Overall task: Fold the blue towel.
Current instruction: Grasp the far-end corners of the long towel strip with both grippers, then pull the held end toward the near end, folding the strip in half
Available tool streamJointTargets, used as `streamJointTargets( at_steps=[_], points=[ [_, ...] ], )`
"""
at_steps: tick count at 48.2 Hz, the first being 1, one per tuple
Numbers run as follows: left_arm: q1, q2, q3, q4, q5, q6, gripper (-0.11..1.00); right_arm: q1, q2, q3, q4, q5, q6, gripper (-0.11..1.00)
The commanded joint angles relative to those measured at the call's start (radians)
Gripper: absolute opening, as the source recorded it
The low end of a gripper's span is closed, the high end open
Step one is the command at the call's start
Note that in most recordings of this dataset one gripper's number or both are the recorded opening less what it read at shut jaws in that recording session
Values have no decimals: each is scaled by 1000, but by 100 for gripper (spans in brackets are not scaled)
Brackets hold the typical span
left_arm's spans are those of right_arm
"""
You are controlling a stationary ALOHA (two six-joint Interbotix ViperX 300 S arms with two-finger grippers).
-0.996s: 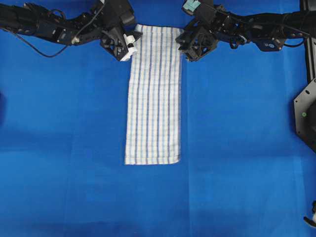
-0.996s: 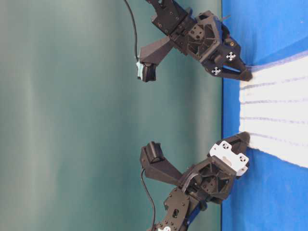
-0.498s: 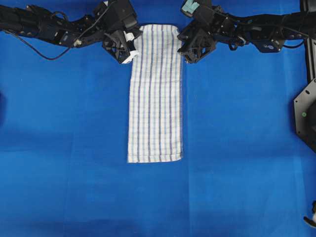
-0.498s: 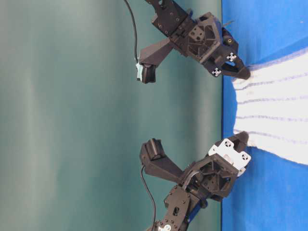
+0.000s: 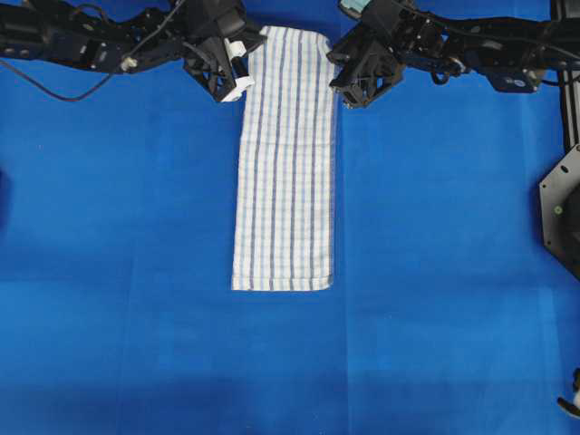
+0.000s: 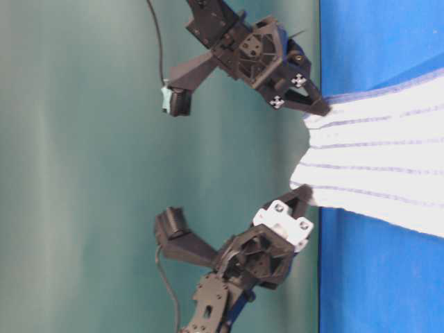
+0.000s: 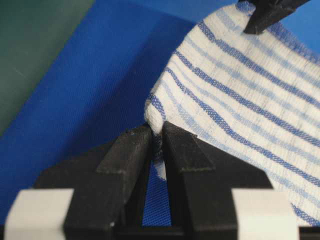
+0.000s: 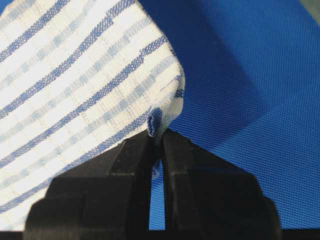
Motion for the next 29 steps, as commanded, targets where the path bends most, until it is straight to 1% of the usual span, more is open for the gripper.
streamJointTargets(
  at_steps=[1, 9, 16, 22, 29],
  points=[
    [-3, -41, -2, 5, -2, 0, 7, 11, -32, -8, -5, 0, -2, 6],
    [-21, -48, 12, 5, -2, 0, 7, 23, -37, -6, -5, 3, -2, 6],
    [-58, -75, 34, 3, 6, 0, 7, 57, -77, 12, -5, 20, 0, 6],
    [-114, -117, 63, 5, 8, 0, 7, 104, -124, 40, -2, 21, 3, 6],
    [-184, -170, 106, 3, 8, -6, 7, 184, -183, 87, 11, 21, 8, 6]
  ],
)
